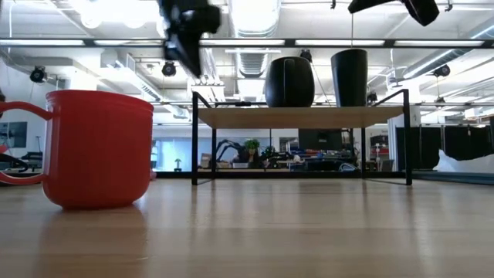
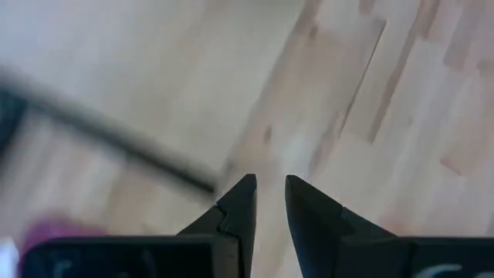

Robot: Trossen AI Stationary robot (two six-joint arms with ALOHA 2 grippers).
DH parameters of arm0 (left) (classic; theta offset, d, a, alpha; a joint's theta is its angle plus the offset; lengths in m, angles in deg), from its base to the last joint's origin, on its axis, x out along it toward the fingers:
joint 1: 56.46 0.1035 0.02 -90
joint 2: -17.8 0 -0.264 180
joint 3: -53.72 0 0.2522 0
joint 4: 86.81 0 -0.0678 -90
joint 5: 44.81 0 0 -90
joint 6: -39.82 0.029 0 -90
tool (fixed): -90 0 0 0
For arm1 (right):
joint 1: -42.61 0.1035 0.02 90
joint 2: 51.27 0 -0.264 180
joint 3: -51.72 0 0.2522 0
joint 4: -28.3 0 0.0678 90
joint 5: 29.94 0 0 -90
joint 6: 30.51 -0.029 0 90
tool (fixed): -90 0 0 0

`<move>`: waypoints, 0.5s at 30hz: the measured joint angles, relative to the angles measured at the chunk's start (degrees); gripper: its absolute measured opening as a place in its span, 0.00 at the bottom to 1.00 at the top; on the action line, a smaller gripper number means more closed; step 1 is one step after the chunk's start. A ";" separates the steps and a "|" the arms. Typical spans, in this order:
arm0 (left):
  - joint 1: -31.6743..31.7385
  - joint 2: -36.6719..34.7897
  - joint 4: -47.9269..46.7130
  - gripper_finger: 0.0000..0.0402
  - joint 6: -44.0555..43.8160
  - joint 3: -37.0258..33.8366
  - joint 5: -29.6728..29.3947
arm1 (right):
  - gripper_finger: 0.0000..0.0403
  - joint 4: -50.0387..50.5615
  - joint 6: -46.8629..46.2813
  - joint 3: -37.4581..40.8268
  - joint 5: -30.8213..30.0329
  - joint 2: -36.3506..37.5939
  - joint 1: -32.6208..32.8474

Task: Stack small to large cups/mugs on shelf
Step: Put the red mug on the shelf

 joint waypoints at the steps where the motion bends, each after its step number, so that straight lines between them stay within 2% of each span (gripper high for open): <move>1: -0.42 -2.19 -0.14 0.14 -2.74 -2.76 0.02 | 0.02 -0.04 -1.23 0.12 1.27 -0.06 0.00; 4: -2.15 -8.96 0.08 0.14 -13.27 -10.20 0.00 | 0.05 0.10 -4.50 0.58 6.59 -0.21 0.00; 8: -5.62 -16.95 1.90 0.15 -23.76 -18.69 -0.04 | 0.16 0.65 -4.90 1.58 12.54 -0.42 0.00; 12: -11.25 -20.08 3.74 0.20 -32.77 -25.50 1.77 | 0.27 0.42 -5.73 2.73 18.02 -0.77 0.51; 15: -17.93 -19.96 6.46 0.25 -39.12 -28.66 1.85 | 0.33 0.33 -7.82 3.40 19.04 -1.17 2.74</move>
